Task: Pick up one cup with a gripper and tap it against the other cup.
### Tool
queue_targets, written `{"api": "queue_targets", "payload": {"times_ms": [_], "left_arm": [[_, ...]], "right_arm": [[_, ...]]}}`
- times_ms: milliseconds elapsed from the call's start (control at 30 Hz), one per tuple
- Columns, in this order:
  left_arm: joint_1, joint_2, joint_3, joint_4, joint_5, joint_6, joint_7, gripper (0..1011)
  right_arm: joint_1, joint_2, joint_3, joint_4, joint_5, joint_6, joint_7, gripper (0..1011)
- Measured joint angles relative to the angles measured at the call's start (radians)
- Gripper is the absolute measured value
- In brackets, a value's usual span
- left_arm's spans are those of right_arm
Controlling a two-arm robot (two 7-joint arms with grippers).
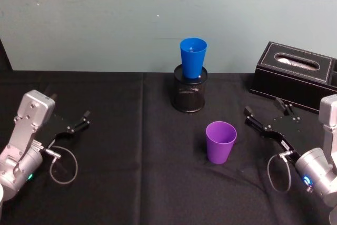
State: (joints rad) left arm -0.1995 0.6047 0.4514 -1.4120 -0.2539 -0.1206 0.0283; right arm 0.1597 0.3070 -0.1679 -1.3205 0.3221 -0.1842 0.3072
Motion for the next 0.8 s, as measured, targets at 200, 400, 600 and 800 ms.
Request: {"api": "queue_targets", "payload": {"times_ms": [200, 400, 600, 800], "left_arm": [[0.0, 0.0, 0.0, 0.0, 0.0, 0.0, 0.0, 1011], [0.0, 0.0, 0.0, 0.0, 0.0, 0.0, 0.0, 1011], [0.0, 0.0, 0.0, 0.0, 0.0, 0.0, 0.0, 1012], [0.0, 0.0, 0.0, 0.0, 0.0, 0.0, 0.0, 1011]], "right_arm": [[0.004, -0.013, 0.011, 0.029, -0.028, -0.005, -0.013, 1003], [0.013, -0.025, 0.02, 0.062, -0.046, -0.013, -0.013, 1003], [0.018, -0.034, 0.027, 0.091, -0.064, -0.017, -0.012, 1003], [0.024, -0.04, 0.03, 0.112, -0.076, -0.018, -0.011, 1003]]}}
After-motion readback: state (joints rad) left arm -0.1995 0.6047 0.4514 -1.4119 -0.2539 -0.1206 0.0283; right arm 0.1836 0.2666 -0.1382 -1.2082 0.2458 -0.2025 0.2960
